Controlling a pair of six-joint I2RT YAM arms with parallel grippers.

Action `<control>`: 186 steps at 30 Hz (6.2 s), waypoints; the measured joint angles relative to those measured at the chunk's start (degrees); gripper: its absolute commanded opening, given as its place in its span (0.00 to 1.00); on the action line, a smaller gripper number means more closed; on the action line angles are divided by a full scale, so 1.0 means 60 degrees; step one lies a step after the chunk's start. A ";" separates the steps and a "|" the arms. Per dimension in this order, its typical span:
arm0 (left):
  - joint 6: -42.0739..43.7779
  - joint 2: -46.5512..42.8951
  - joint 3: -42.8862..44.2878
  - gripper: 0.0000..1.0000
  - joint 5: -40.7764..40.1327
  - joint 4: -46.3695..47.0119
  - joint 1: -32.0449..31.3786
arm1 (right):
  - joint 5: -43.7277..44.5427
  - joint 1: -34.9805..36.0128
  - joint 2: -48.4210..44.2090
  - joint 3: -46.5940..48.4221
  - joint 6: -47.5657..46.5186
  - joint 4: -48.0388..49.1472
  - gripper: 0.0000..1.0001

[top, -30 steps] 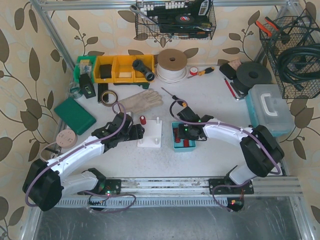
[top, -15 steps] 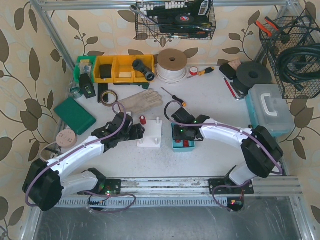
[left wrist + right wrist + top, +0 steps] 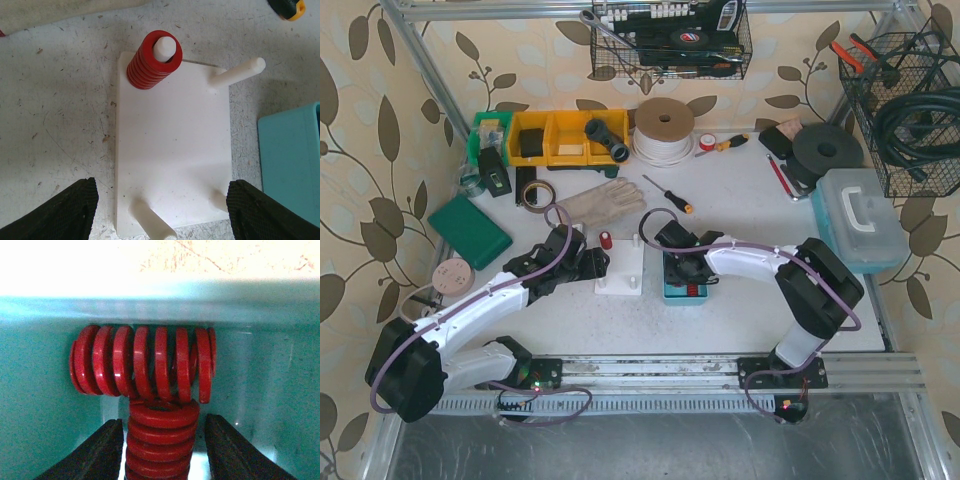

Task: Install the large spring

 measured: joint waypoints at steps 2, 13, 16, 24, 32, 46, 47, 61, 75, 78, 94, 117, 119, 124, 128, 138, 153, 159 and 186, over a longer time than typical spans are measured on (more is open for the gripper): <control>0.0000 0.0000 0.0000 0.74 0.0000 0.0000 0.0000 | 0.0036 -0.0004 0.0011 0.0007 0.0022 -0.0011 0.46; -0.0004 0.0189 0.0157 0.74 0.0004 -0.0051 0.0000 | 0.0248 -0.0007 0.0197 0.0171 0.0095 -0.0055 0.22; -0.0004 0.0244 0.0237 0.73 0.0004 -0.0168 0.0000 | 0.0255 -0.0022 0.0200 0.0175 0.0149 -0.0040 0.09; -0.0058 0.0390 0.0474 0.73 0.0000 -0.0637 0.0000 | 0.0251 -0.0022 0.0069 0.0022 0.0168 0.0146 0.00; -0.0328 0.0386 0.0488 0.72 -0.0015 -0.0987 0.0000 | 0.0244 0.0117 -0.0390 -0.0368 0.0087 0.0171 0.00; -0.0670 0.0215 0.0499 0.72 -0.0255 -0.1300 -0.0189 | 0.0295 0.0488 -0.1370 -0.0769 -0.0117 0.0291 0.00; -0.0670 0.0208 0.0499 0.71 -0.0259 -0.1304 -0.0189 | 0.0321 0.0499 -0.1497 -0.0805 -0.0117 0.0299 0.00; -0.0663 -0.0670 0.0404 0.72 -0.0095 -0.0943 -0.0251 | 0.0641 0.0561 -0.2911 -0.1027 -0.0302 0.0288 0.00; -0.1300 -0.1297 0.0295 0.73 0.2266 0.0911 -0.0572 | -0.0940 -0.0528 -0.4189 -0.0754 0.0076 0.1257 0.00; -0.1683 -0.1705 0.0299 0.74 0.2499 0.1304 -0.0634 | -0.1490 -0.0539 -0.4645 -0.0758 0.0590 0.1945 0.00; -0.2251 -0.0317 0.1341 0.73 0.2779 0.3253 -0.2208 | -0.2269 -0.1122 -0.6801 -0.2524 0.4936 0.4954 0.00; -0.2750 0.1974 0.2452 0.69 0.2484 0.5635 -0.3067 | -0.1348 -0.1129 -0.8397 -0.3858 0.7938 0.6288 0.00; -0.2747 0.2055 0.2543 0.67 0.2481 0.5643 -0.3067 | -0.1308 -0.1129 -0.8426 -0.3923 0.8134 0.6488 0.00; -0.2714 0.2073 0.2575 0.63 0.2419 0.5632 -0.3067 | -0.1107 -0.1060 -0.8582 -0.4186 0.8444 0.6641 0.00; -0.2670 0.2069 0.2590 0.55 0.2280 0.5606 -0.3067 | -0.0980 -0.1016 -0.8648 -0.4269 0.8601 0.6703 0.00; -0.2626 0.2091 0.2772 0.52 0.2255 0.5552 -0.3067 | -0.0736 -0.1002 -0.8626 -0.4444 0.8899 0.7002 0.00; -0.2645 0.2626 0.2958 0.43 0.2277 0.5625 -0.3071 | -0.0477 -0.0954 -0.8615 -0.4484 0.9038 0.7286 0.00; -0.2630 0.2714 0.3100 0.41 0.2248 0.5592 -0.3071 | -0.0262 -0.0907 -0.8623 -0.4484 0.9023 0.7271 0.00; -0.2142 0.2812 0.4233 0.00 0.2189 0.3362 -0.3075 | -0.0069 -0.0750 -0.8808 -0.4426 0.8524 0.6794 0.00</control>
